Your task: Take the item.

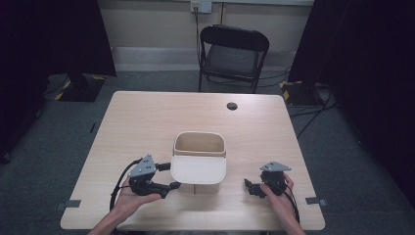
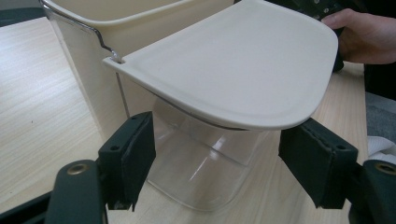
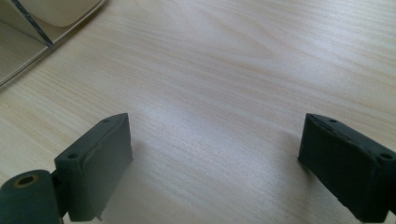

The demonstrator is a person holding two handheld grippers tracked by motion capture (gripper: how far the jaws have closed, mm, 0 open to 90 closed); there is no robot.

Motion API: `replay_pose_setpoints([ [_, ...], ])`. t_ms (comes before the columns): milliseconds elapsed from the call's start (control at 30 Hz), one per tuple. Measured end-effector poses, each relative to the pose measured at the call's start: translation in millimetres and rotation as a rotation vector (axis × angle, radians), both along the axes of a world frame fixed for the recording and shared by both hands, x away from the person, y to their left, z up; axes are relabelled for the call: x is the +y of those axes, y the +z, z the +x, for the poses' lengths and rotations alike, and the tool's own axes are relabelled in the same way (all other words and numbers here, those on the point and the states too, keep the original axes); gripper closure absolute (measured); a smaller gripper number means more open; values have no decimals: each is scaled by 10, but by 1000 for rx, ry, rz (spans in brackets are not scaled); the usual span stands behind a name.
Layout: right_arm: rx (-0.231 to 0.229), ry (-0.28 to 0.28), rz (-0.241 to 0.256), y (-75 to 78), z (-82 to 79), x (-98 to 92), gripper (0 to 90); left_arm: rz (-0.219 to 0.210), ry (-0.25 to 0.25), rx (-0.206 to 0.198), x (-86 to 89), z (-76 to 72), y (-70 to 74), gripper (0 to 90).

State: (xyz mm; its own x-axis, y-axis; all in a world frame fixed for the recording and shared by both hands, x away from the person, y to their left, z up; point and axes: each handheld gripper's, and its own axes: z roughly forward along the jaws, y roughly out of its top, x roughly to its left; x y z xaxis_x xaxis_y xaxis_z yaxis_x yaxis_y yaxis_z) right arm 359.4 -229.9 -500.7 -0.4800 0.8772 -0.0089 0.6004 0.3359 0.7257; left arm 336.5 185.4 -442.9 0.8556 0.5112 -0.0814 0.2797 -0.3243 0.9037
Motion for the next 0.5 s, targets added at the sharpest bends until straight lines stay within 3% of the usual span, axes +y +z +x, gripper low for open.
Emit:
replay_pose_setpoints([
  [500, 0, 0, 0, 0, 0, 0, 88, -23, -2, 14, 19, 7, 28, 269],
])
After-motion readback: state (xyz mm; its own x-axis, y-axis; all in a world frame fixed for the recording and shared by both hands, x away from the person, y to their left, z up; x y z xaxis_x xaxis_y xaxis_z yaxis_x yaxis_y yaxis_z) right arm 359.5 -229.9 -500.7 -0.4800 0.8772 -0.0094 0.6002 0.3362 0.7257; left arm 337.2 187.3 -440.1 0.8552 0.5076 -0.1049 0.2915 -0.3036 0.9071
